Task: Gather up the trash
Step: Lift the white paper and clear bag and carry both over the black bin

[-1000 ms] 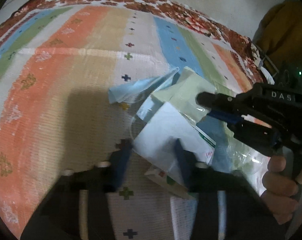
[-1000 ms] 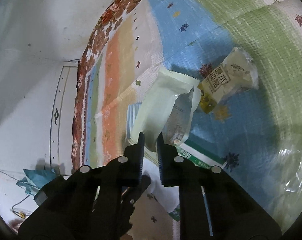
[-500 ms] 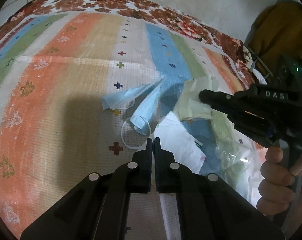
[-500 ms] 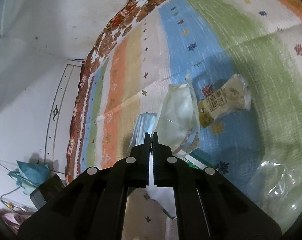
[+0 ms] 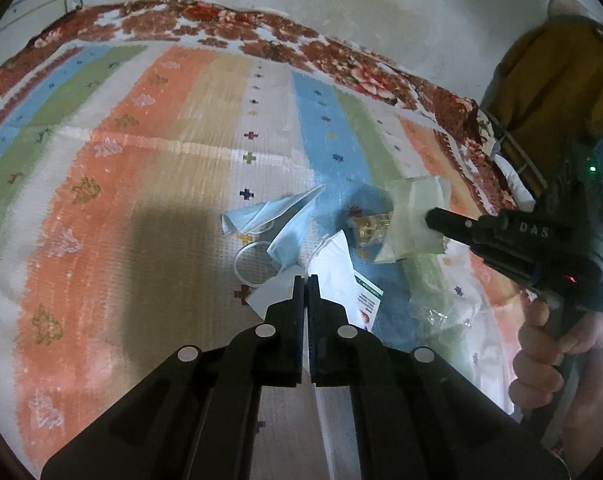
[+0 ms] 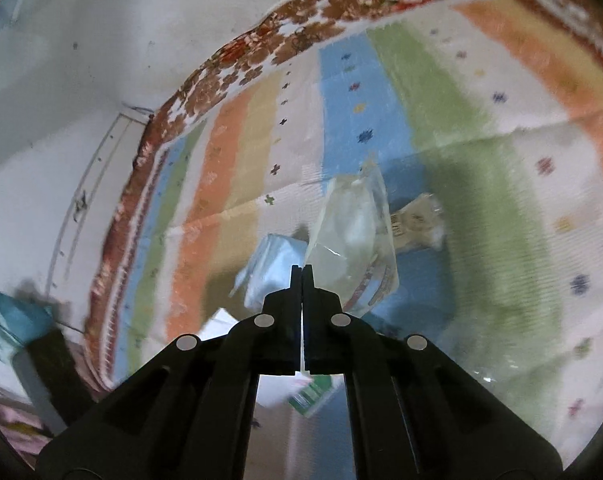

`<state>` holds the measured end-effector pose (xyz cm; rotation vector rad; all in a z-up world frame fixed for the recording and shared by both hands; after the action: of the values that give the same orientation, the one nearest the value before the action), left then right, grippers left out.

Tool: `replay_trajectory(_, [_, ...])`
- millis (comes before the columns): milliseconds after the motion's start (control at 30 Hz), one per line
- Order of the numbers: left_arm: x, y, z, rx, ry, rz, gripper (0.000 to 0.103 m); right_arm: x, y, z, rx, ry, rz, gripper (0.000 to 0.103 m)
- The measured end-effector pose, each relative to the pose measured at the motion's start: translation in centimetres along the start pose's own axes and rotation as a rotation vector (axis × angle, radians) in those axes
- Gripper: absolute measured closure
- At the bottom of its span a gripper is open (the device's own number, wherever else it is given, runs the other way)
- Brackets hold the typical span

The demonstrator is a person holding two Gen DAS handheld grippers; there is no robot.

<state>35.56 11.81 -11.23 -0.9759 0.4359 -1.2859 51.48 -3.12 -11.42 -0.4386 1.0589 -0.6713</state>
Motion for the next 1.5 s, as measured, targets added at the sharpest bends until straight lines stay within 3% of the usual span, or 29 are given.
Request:
replay_trajectory(300, [1.4,-4.9,0.2,0.050,-0.031,-0.025,0.102,-1.8,-5.2,-2.8,0.024,-0.075,-0.050,0.103])
replay_trajectory(467, [3.0,-6.8,-1.0,0.047,0.031,-0.011,0.102,-3.0,-8.1,-4.6,0.038,-0.168,-0.129,0.103])
replay_trajectory(667, [3.9,-8.6,-2.5,0.032,0.088,0.029,0.102,-3.3,-11.4,-6.5,0.048,-0.194,-0.146,0.103])
replay_trajectory(1000, [5.4,-14.1,-4.0,0.087,0.094,-0.028,0.102,-3.9,-15.9,-9.2,0.084,-0.269,-0.203,0.103])
replay_trajectory(1500, [7.4,-19.2,-8.5,0.117,0.124,-0.051,0.102,-4.6,-19.9,-12.5,0.112,-0.283,-0.198,0.103])
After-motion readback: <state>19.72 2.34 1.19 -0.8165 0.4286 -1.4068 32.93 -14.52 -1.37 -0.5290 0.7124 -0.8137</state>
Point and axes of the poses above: each gripper's, at about its wrist camera, not at the fingertips, and y roughly the way its jaws point, x to its right, z to its top, the point moved 3 cm from there along y, roughly the way its jaws point, and after that the axes turned 10 degrees about z, right-handed, at the moved point
